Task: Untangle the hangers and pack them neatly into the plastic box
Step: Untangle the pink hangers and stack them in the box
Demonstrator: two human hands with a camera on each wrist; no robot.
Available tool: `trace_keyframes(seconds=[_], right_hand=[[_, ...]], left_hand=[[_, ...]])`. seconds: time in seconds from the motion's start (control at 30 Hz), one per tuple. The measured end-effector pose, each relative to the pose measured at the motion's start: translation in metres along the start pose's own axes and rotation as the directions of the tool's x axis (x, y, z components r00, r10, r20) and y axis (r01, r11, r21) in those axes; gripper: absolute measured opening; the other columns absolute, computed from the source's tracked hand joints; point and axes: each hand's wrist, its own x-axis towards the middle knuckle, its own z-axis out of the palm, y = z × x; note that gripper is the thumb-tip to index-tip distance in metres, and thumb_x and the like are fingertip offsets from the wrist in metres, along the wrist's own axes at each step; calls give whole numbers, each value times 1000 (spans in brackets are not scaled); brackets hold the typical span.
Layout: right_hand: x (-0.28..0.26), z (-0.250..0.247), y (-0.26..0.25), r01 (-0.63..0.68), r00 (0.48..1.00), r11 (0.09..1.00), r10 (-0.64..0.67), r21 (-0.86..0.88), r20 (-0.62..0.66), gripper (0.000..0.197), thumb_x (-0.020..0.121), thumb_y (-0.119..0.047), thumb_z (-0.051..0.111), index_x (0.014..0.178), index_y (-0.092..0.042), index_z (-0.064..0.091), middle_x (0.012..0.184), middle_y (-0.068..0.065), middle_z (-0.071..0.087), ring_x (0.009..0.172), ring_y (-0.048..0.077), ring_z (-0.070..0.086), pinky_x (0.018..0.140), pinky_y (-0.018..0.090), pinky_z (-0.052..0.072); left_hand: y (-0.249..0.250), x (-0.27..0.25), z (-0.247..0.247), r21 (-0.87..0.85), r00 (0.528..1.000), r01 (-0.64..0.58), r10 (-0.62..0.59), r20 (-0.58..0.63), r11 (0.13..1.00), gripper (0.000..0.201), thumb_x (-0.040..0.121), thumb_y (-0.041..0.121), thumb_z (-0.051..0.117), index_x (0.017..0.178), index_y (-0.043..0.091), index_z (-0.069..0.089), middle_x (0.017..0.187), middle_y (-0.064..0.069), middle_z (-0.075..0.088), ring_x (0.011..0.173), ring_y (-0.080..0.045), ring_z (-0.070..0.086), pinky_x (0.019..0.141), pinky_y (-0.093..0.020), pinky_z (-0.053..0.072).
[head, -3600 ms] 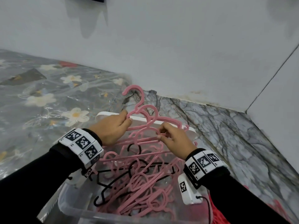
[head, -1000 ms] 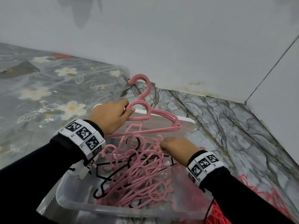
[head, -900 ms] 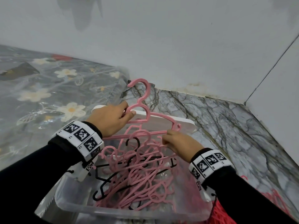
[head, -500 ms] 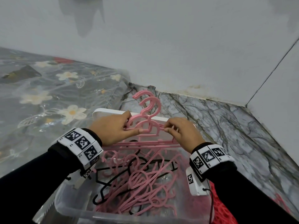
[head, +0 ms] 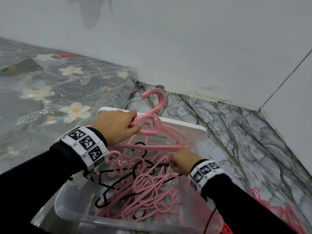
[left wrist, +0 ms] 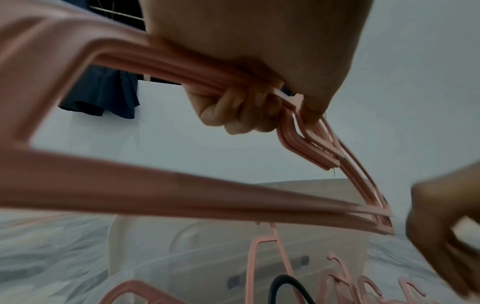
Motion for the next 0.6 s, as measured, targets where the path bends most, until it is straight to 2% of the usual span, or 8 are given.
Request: trace_keyframes(seconds=[0.07,0.13,0.27,0.33,0.5,0.57,0.6], right_hand=[[13,26,-7,-11,992,996,23,-93,124,31,90,-3,46,118,-5,60,113,20,62,106,37,60,91,48,48],[24,48,-12,-24,973,987,59,-158,222,37,93,-1,41,128,-1,51,121,23,59,113,39,56,93,50,45],[38,82,-14,-8,925,962,111,-274,363,30,96,-12,45,122,-4,59,119,15,63,108,33,60,85,40,48],[40,90,-15,-10,899,934,165,-356,407,31,97,-15,43,122,-10,60,123,9,62,112,31,57,89,39,45],[35,108,-23,97,883,869,150,-485,445,35,96,-19,45,129,-11,54,136,11,51,126,33,46,102,53,37],[33,112,-26,126,881,864,129,-488,455,38,97,-26,48,131,-10,52,140,12,48,130,31,43,107,53,32],[31,111,-27,112,876,890,122,-442,466,40,96,-27,49,132,-9,52,140,13,48,130,32,43,107,53,33]], left_hand=[[3,1,1,1,1000,-5,5,-8,1000,35,88,58,32,82,25,41,64,8,48,63,-20,50,68,-38,49],[6,2,1,-2,1000,-7,7,-17,1000,32,89,55,32,81,25,41,61,8,46,60,-19,48,67,-39,49],[12,3,0,-23,1000,-1,1,-15,1000,28,87,53,32,79,26,39,58,8,42,56,-18,43,66,-39,49],[11,4,1,-7,1000,4,-4,-10,1000,30,85,55,28,79,28,39,59,8,45,57,-19,45,68,-38,49],[8,5,5,-6,1000,-17,17,8,1000,32,86,58,35,89,28,47,68,7,55,63,-19,50,69,-37,49],[8,5,6,-5,1000,-28,28,6,1000,29,86,57,38,87,29,45,68,7,56,63,-18,49,68,-37,48],[8,5,6,-5,1000,-29,29,6,1000,27,86,57,40,86,30,42,68,8,55,63,-18,49,69,-37,48]])
